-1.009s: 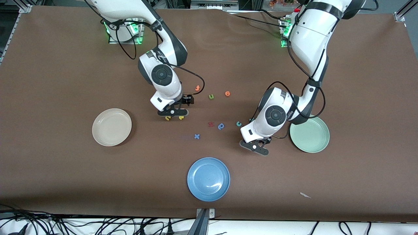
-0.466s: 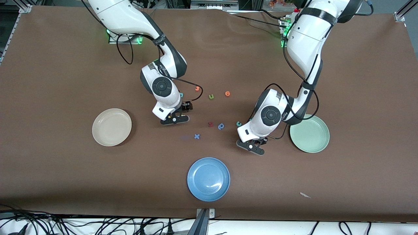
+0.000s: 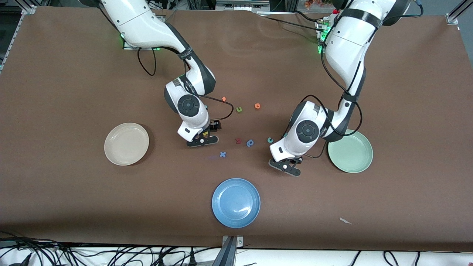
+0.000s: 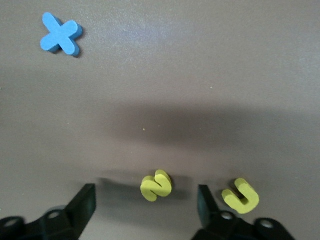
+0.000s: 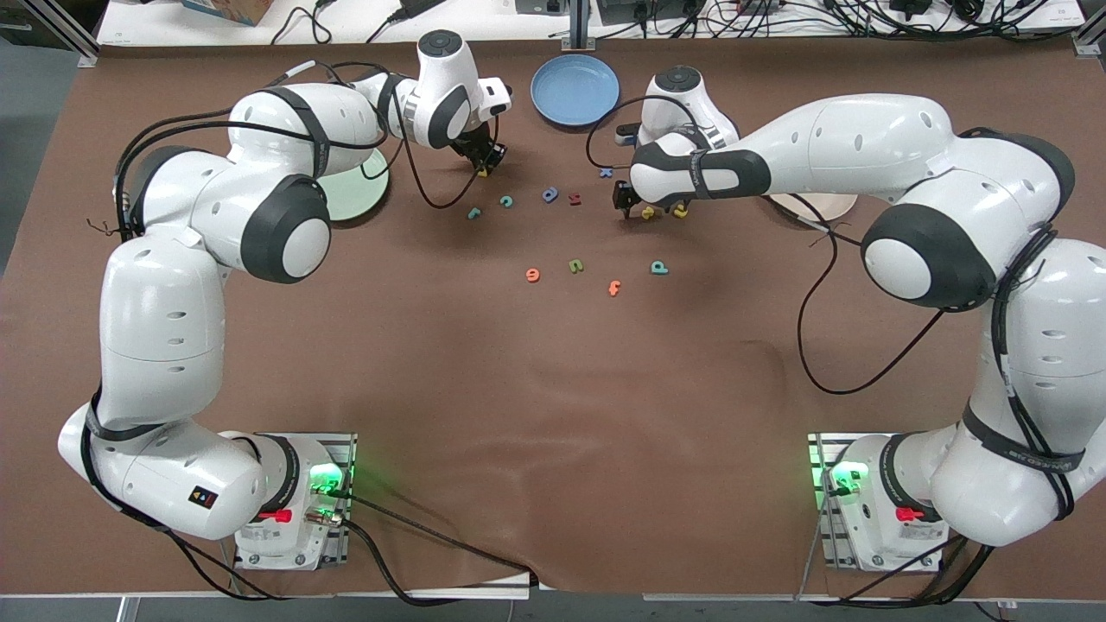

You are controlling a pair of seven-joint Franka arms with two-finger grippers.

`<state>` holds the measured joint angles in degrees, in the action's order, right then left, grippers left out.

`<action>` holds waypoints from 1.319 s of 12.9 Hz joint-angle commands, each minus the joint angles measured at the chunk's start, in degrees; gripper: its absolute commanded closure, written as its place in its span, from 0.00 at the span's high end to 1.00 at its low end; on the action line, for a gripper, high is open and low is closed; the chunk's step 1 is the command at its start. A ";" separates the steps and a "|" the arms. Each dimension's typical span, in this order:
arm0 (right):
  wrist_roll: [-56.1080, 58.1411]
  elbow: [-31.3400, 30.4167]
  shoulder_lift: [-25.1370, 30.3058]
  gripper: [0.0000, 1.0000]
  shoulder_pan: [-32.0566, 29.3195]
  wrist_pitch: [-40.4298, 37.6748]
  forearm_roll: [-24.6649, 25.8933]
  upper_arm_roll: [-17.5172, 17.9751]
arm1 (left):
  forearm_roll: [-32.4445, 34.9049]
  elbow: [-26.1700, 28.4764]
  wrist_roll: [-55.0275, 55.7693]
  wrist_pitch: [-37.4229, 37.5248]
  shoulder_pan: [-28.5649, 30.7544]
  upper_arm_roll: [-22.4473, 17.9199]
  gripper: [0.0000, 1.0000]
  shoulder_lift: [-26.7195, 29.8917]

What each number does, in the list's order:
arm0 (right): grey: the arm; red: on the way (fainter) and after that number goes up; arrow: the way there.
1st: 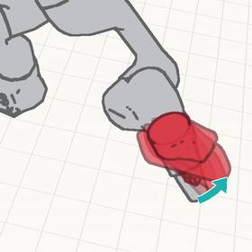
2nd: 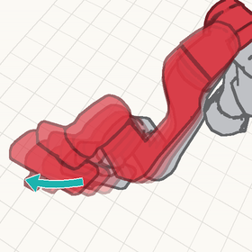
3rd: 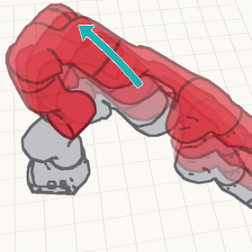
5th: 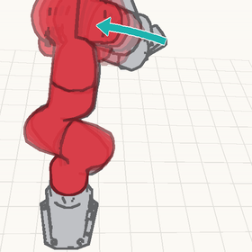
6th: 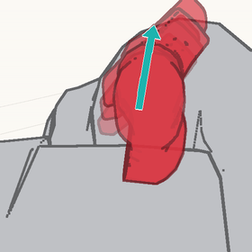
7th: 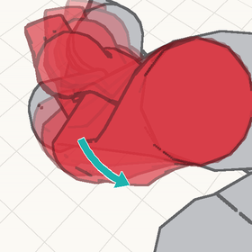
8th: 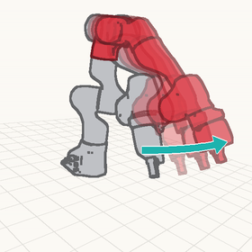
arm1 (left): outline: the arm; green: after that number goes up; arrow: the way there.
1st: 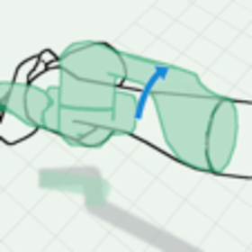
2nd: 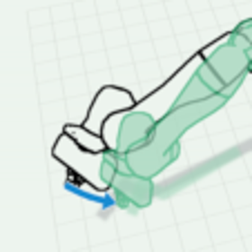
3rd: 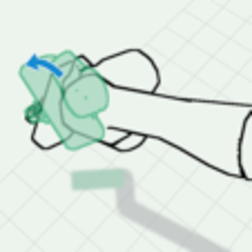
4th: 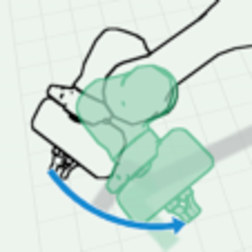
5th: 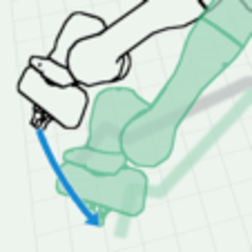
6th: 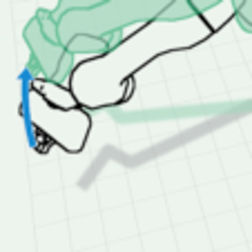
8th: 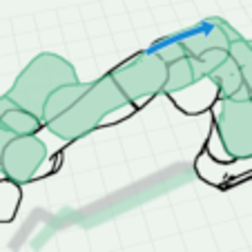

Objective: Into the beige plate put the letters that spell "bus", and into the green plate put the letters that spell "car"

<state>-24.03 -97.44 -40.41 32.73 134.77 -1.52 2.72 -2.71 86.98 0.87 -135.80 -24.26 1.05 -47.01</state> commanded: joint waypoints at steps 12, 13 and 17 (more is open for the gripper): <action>2.85 0.76 -0.82 0.46 -0.74 0.32 -1.02 0.18 | 3.14 8.27 -16.78 14.97 18.98 -0.61 0.19 9.57; 3.37 0.76 -0.82 0.43 -0.74 0.40 -1.11 0.18 | 3.15 8.46 -16.52 14.86 18.98 -0.52 0.59 9.92; 3.37 0.41 -0.73 0.38 -0.56 0.31 -1.73 0.18 | 3.06 8.11 -13.99 18.11 16.71 1.14 1.00 14.40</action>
<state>-22.14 -97.33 -40.74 32.23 135.09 -1.67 2.66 -1.09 93.90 -15.35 -119.60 -5.99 1.17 -36.54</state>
